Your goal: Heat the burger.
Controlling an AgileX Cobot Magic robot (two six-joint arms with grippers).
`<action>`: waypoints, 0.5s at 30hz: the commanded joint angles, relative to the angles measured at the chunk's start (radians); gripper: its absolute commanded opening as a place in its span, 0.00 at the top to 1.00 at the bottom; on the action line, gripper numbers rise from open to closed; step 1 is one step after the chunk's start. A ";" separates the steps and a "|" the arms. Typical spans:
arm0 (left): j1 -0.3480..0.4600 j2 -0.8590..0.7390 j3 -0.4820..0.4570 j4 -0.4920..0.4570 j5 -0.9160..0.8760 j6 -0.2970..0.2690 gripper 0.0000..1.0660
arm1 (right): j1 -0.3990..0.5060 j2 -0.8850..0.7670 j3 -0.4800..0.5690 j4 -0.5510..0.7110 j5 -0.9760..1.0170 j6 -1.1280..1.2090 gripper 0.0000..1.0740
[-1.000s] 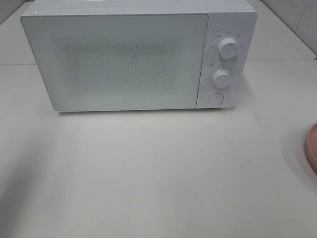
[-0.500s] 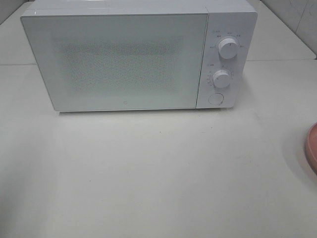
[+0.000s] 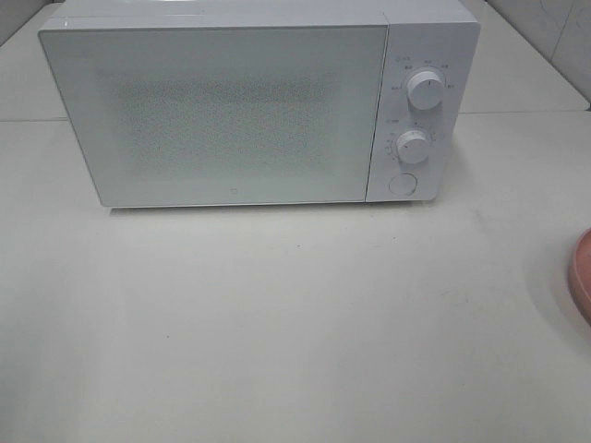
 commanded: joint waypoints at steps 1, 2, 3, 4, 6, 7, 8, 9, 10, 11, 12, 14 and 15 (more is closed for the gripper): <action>0.000 -0.055 0.004 -0.011 -0.005 -0.004 0.16 | -0.006 -0.029 -0.001 0.000 -0.005 -0.012 0.30; 0.000 -0.091 0.004 -0.031 -0.005 -0.005 0.16 | -0.006 -0.029 -0.001 0.000 -0.005 -0.012 0.30; 0.000 -0.091 0.004 -0.031 -0.005 -0.005 0.16 | -0.006 -0.029 -0.001 0.000 -0.005 -0.012 0.30; 0.000 -0.110 0.004 -0.045 -0.005 -0.005 0.16 | -0.006 -0.029 -0.001 0.000 -0.005 -0.012 0.30; 0.000 -0.146 0.004 -0.066 -0.007 -0.005 0.16 | -0.006 -0.029 -0.001 0.000 -0.005 -0.012 0.30; 0.000 -0.161 0.004 -0.071 -0.007 -0.005 0.16 | -0.006 -0.029 -0.001 0.000 -0.005 -0.012 0.30; 0.000 -0.205 0.004 -0.073 -0.007 -0.005 0.16 | -0.006 -0.029 -0.001 0.000 -0.005 -0.012 0.30; 0.000 -0.205 0.004 -0.073 -0.007 -0.005 0.16 | -0.006 -0.029 -0.001 0.000 -0.005 -0.012 0.30; 0.005 -0.226 0.004 -0.073 -0.007 -0.005 0.16 | -0.006 -0.029 -0.001 0.000 -0.005 -0.012 0.30; 0.021 -0.260 0.004 -0.072 -0.008 -0.006 0.16 | -0.006 -0.029 -0.001 0.000 -0.005 -0.012 0.30; 0.021 -0.260 0.004 -0.072 -0.008 -0.006 0.16 | -0.006 -0.029 -0.001 0.000 -0.005 -0.012 0.30; 0.072 -0.309 0.004 -0.074 -0.008 -0.006 0.16 | -0.006 -0.029 -0.001 0.000 -0.005 -0.012 0.30; 0.072 -0.309 0.004 -0.074 -0.008 -0.006 0.16 | -0.006 -0.029 -0.001 0.000 -0.005 -0.012 0.30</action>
